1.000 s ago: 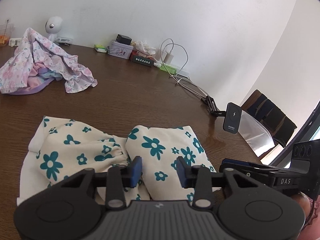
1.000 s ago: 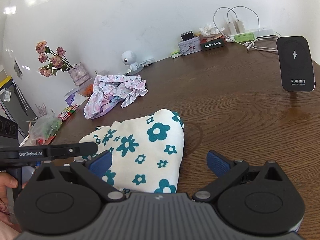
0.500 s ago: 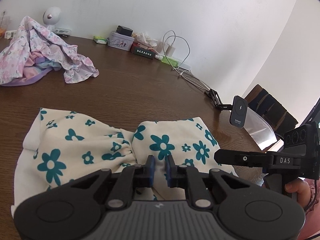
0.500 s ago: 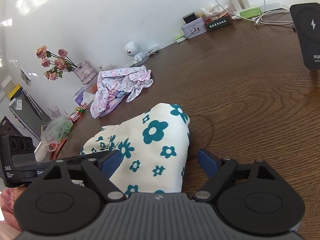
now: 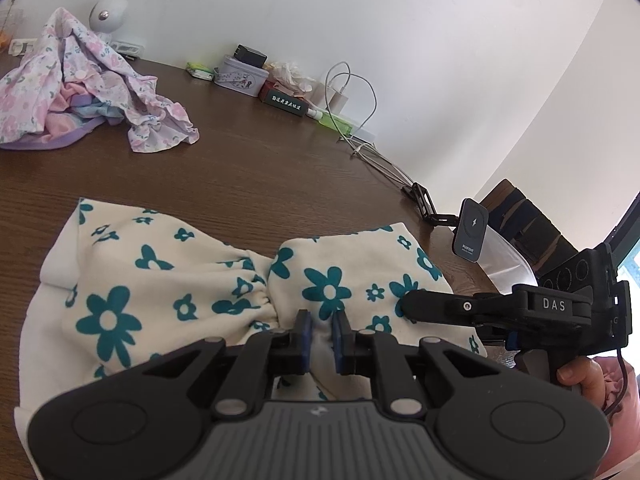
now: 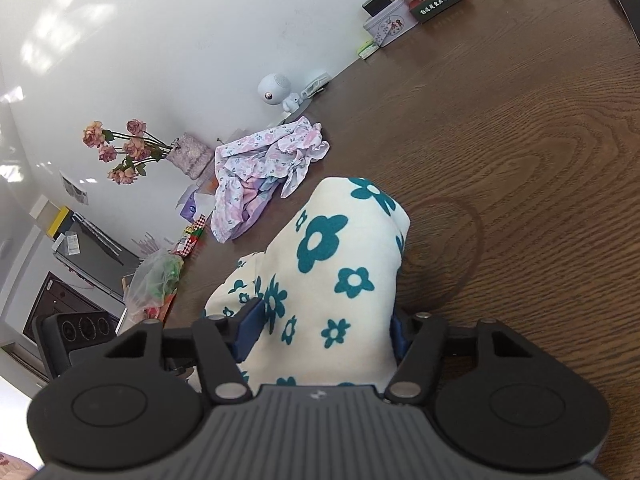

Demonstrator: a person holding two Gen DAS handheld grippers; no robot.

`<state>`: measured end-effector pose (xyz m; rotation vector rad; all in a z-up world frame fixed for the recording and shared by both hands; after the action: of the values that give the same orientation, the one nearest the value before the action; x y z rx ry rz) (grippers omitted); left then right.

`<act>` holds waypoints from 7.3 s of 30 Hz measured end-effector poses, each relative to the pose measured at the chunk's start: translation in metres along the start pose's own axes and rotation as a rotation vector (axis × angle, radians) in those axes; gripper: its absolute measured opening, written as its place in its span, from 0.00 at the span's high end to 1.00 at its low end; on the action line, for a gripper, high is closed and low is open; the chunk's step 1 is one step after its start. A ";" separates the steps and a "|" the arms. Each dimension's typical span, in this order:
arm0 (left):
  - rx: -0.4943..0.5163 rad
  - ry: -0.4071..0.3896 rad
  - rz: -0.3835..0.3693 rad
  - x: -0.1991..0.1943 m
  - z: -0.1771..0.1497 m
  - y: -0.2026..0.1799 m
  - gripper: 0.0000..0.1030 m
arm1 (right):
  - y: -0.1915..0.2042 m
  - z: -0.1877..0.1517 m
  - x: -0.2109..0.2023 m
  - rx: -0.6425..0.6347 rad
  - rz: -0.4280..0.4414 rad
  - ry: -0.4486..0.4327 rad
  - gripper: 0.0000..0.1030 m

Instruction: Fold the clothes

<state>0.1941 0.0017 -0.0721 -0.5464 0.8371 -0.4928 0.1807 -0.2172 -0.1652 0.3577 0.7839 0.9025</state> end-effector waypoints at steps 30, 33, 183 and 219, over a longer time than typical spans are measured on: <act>0.153 0.117 -0.036 0.098 -0.002 -0.103 0.88 | 0.035 0.069 -0.065 -0.704 -0.572 0.333 0.76; 0.153 0.134 -0.041 0.116 -0.008 -0.109 0.92 | 0.044 0.070 -0.055 -0.817 -0.636 0.395 0.75; 0.163 -0.014 -0.073 0.008 0.020 -0.080 0.69 | 0.043 0.031 -0.078 -0.545 -0.314 -0.089 0.78; 0.218 -0.015 0.015 0.036 0.014 -0.087 0.89 | 0.042 -0.011 -0.069 -0.637 -0.278 0.018 0.76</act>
<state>0.2097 -0.0822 -0.0300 -0.3423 0.7618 -0.5583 0.1234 -0.2492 -0.1165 -0.3122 0.5084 0.8425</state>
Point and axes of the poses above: each gripper's, at about its wrist camera, not at the fingertips, and x roughly the way its jaws point, y to its left, z to its top, the point moved 8 cm from there along x, roughly the way its jaws point, and after that the axes turned 14 degrees about -x, right-handed, at the moved point
